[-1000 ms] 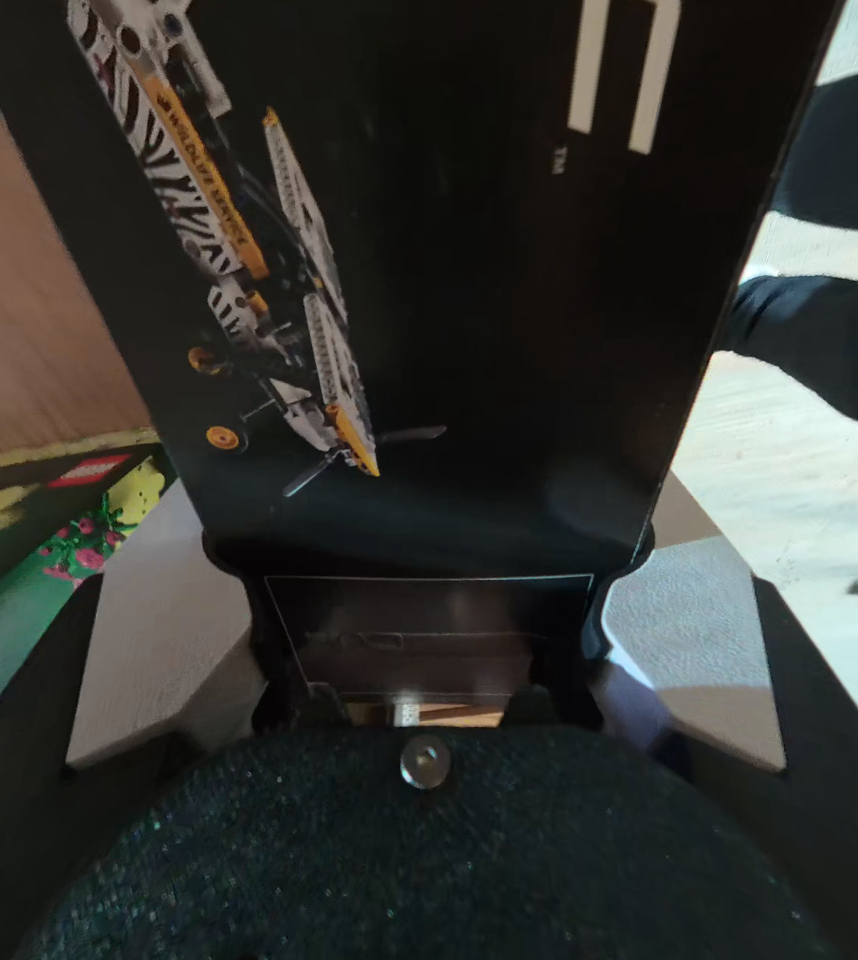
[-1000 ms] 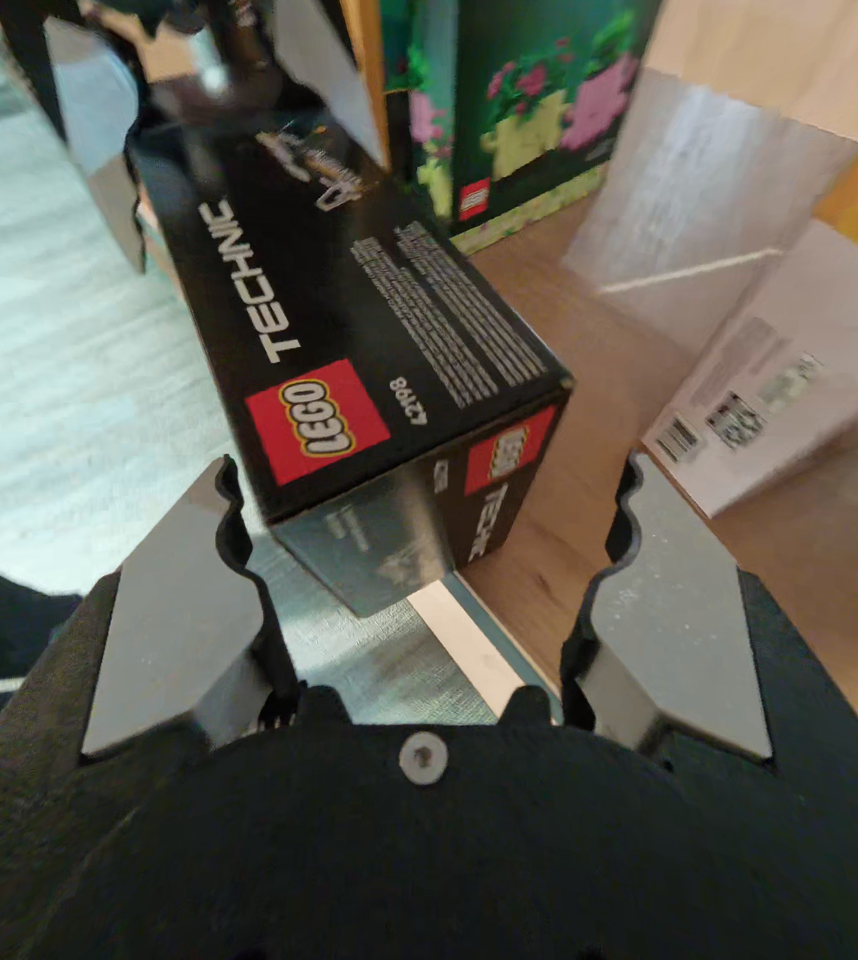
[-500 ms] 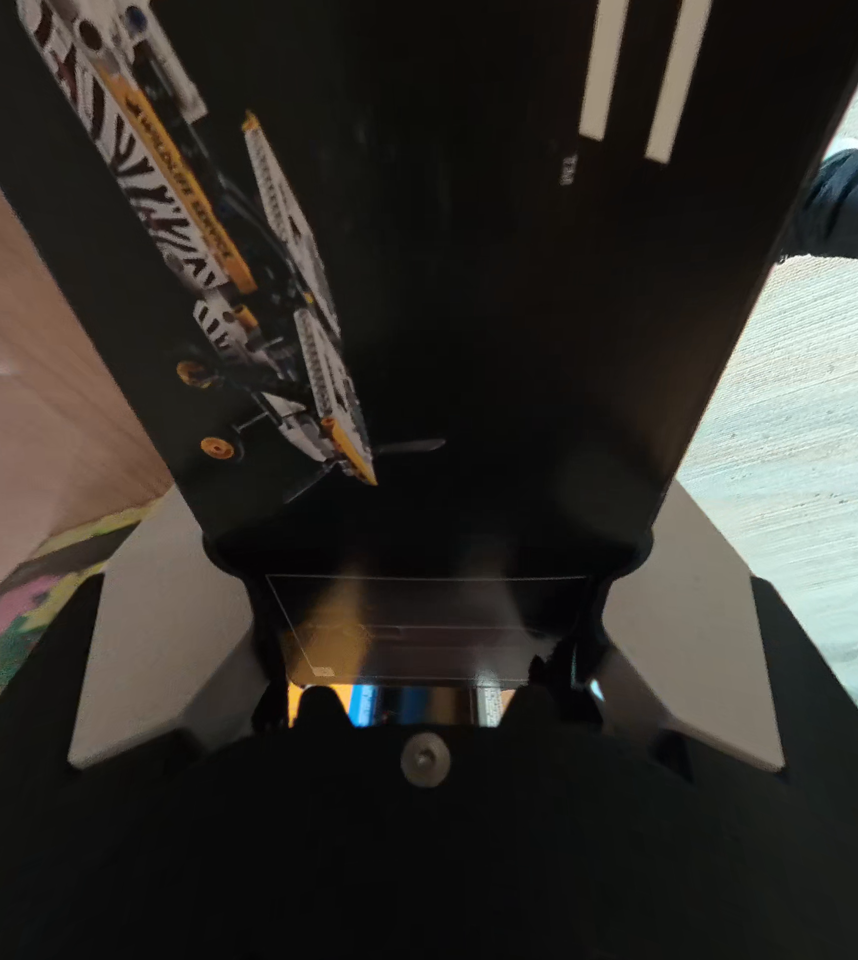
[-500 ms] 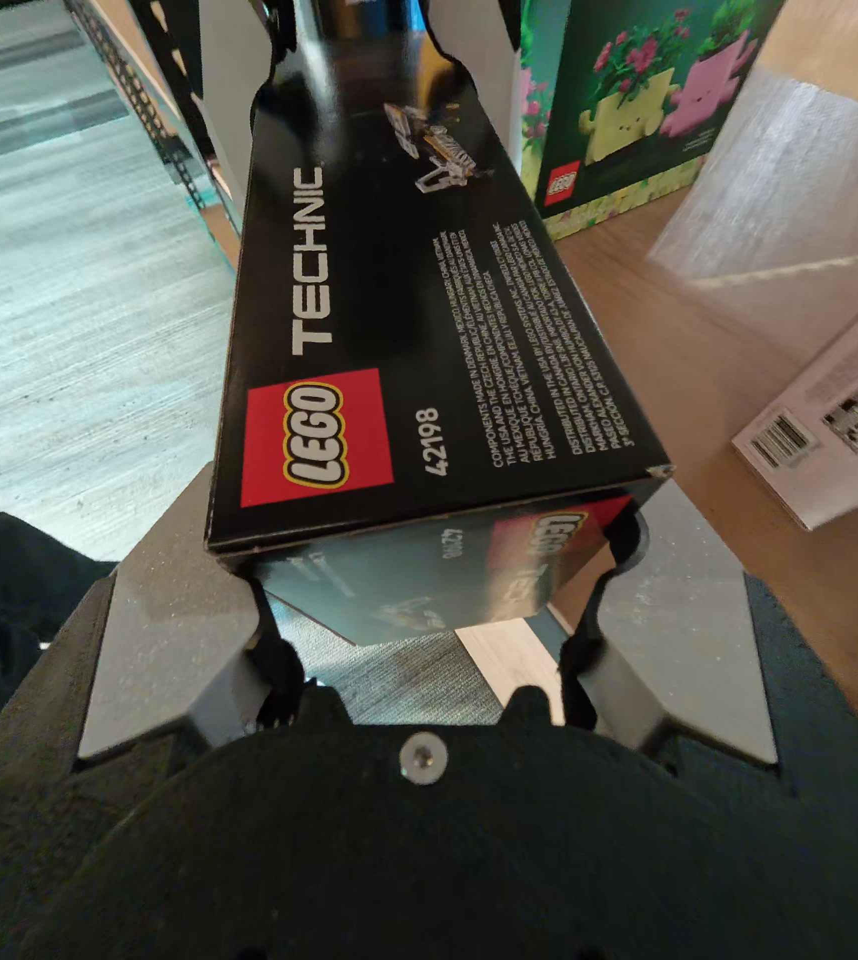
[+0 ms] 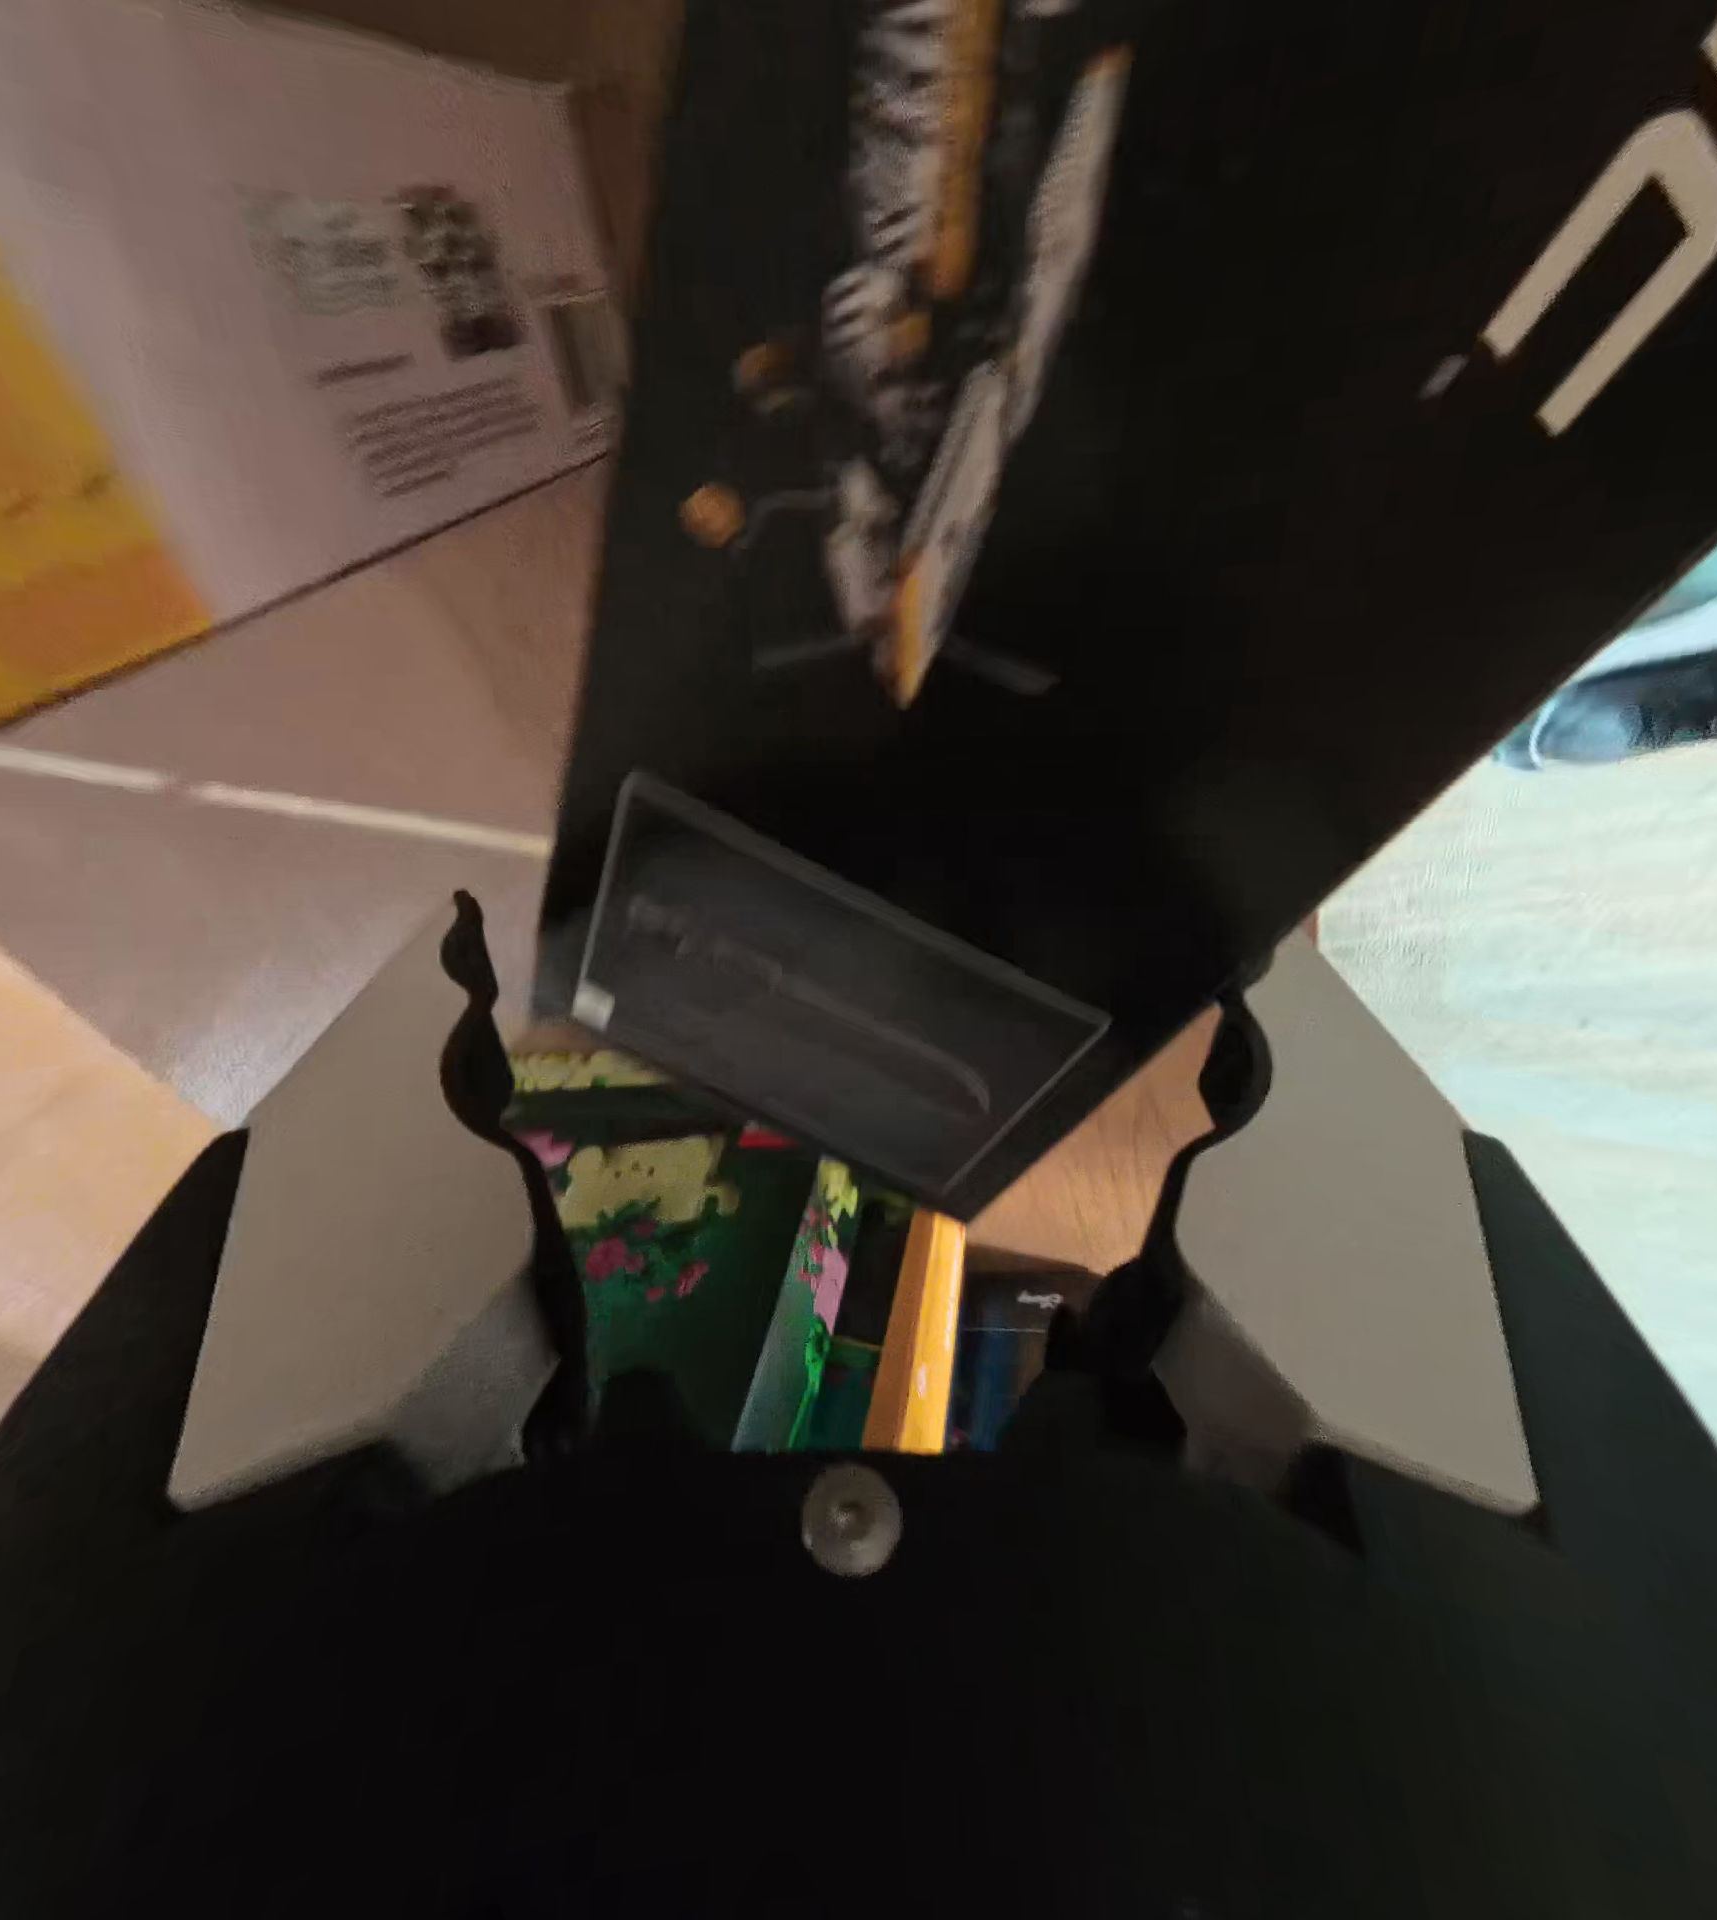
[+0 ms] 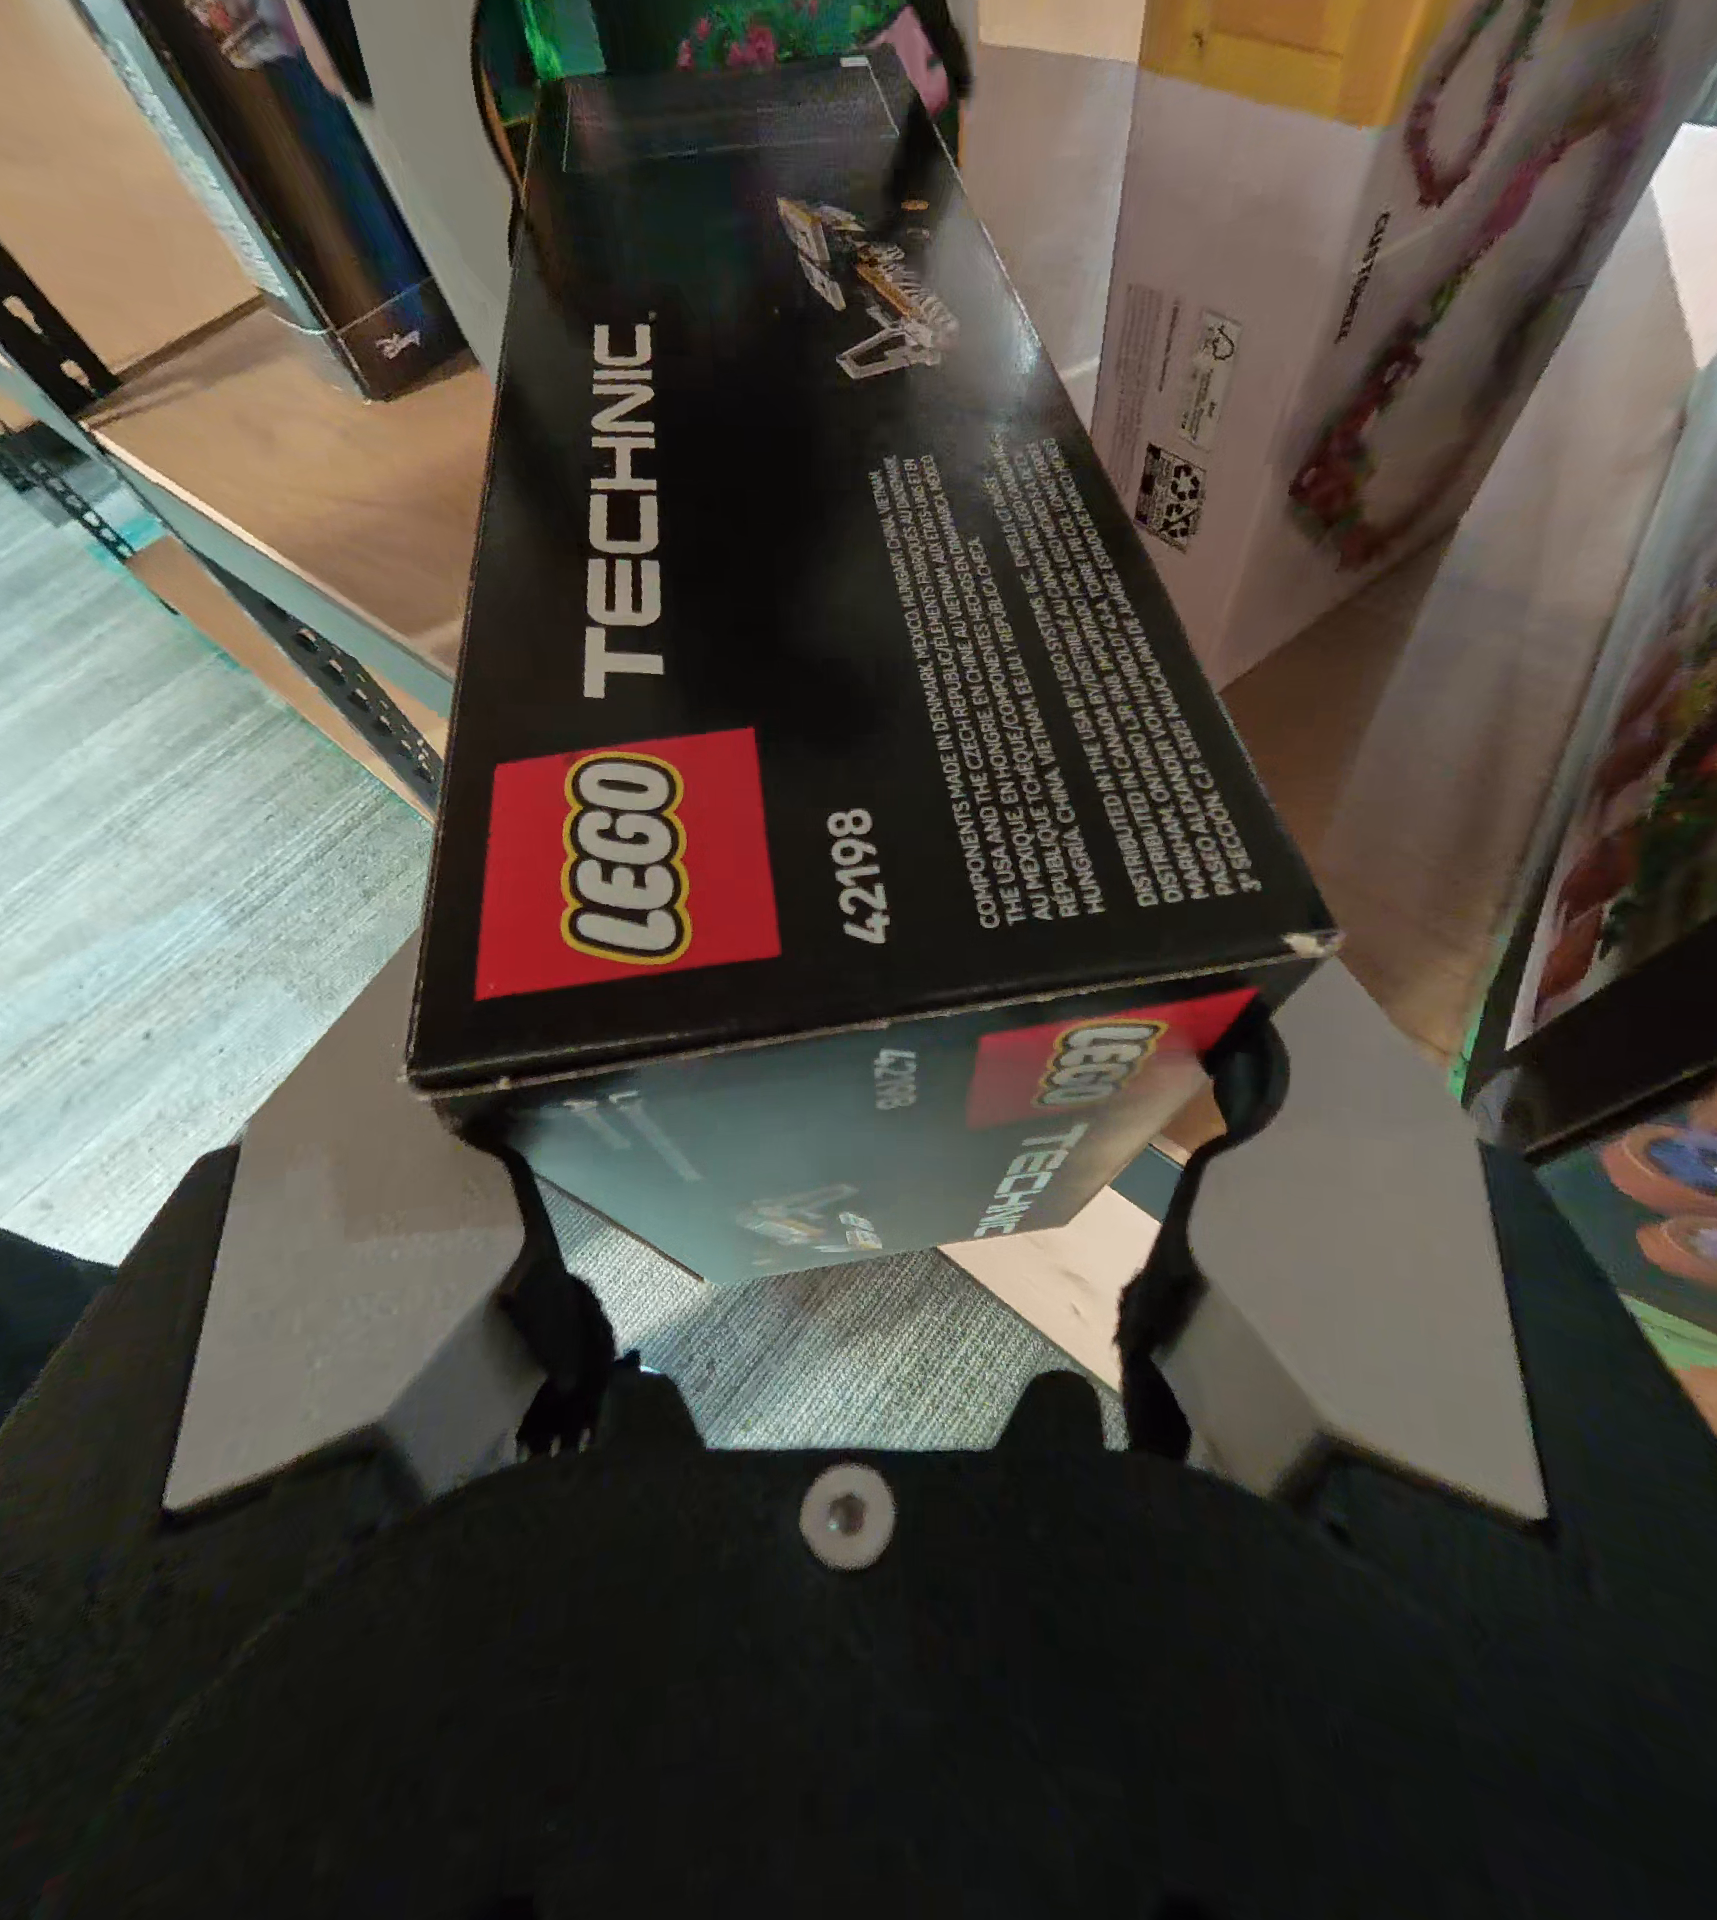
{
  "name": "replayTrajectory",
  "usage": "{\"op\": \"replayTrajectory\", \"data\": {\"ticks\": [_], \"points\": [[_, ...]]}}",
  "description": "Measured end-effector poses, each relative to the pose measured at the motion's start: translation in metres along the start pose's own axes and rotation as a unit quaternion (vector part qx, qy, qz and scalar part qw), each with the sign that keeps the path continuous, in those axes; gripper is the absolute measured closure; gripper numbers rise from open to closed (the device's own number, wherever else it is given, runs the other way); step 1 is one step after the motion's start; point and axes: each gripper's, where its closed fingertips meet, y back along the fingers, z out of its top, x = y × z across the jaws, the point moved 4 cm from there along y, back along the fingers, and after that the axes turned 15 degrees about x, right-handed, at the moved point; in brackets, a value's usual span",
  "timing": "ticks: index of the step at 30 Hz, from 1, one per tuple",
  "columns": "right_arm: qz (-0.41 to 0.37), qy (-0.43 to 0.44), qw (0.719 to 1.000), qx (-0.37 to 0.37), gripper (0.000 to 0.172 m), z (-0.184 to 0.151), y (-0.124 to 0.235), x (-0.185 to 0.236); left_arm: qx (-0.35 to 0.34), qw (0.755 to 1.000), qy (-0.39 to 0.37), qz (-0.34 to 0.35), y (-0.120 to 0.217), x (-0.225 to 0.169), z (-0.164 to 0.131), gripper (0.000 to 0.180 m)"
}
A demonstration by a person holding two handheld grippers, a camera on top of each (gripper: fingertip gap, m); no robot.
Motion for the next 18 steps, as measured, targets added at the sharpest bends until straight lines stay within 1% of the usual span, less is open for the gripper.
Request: {"op": "replayTrajectory", "data": {"ticks": [1,2,3,4,5,6,8,9,10,12,14,16,18], "points": [[-0.003,-0.002,1.000,-0.003,0.031,0.000,0.000,0.000,-0.010,1.000,0.028,0.001,0.007,0.007,-0.006,0.046],[-0.005,-0.005,1.000,-0.005,0.032,0.000,0.000,0.000,-0.025,0.998,0.064,-0.008,0.016,0.012,-0.012,0.042],[-0.008,-0.008,1.000,-0.005,0.033,0.000,0.000,0.000,-0.048,0.992,0.116,-0.031,0.025,0.017,-0.017,0.043],[-0.012,-0.006,1.000,-0.005,0.033,0.000,-0.001,0.001,-0.091,0.978,0.173,-0.067,0.038,0.020,-0.016,0.043],[-0.017,0.003,1.000,-0.002,0.033,-0.001,-0.002,0.002,-0.134,0.962,0.217,-0.101,0.051,0.024,-0.014,0.044],[-0.023,0.009,1.000,-0.001,0.033,-0.001,-0.002,0.004,-0.167,0.945,0.258,-0.115,0.064,0.032,-0.014,0.044],[-0.028,0.009,1.000,-0.001,0.032,-0.002,-0.003,0.006,-0.237,0.903,0.343,-0.108,0.090,0.056,-0.011,0.039],[-0.028,0.008,1.000,0.001,0.033,-0.002,-0.003,0.006,-0.267,0.882,0.374,-0.103,0.099,0.068,-0.006,0.040],[-0.028,0.006,1.000,0.001,0.033,-0.001,-0.003,0.005,-0.281,0.864,0.404,-0.104,0.105,0.080,0.000,0.033],[-0.026,-0.001,1.000,0.002,0.033,0.000,-0.003,0.004,-0.288,0.839,0.449,-0.105,0.103,0.098,0.018,0.030],[-0.027,-0.001,1.000,0.003,0.033,0.000,-0.004,0.004,-0.263,0.829,0.482,-0.108,0.084,0.110,0.037,0.025],[-0.029,-0.006,1.000,0.003,0.033,0.001,-0.005,0.004,-0.253,0.807,0.510,-0.157,0.066,0.115,0.056,0.026],[-0.033,-0.009,0.999,0.003,0.033,0.002,-0.006,0.005,-0.220,0.807,0.525,-0.158,0.045,0.121,0.064,0.030]]}}
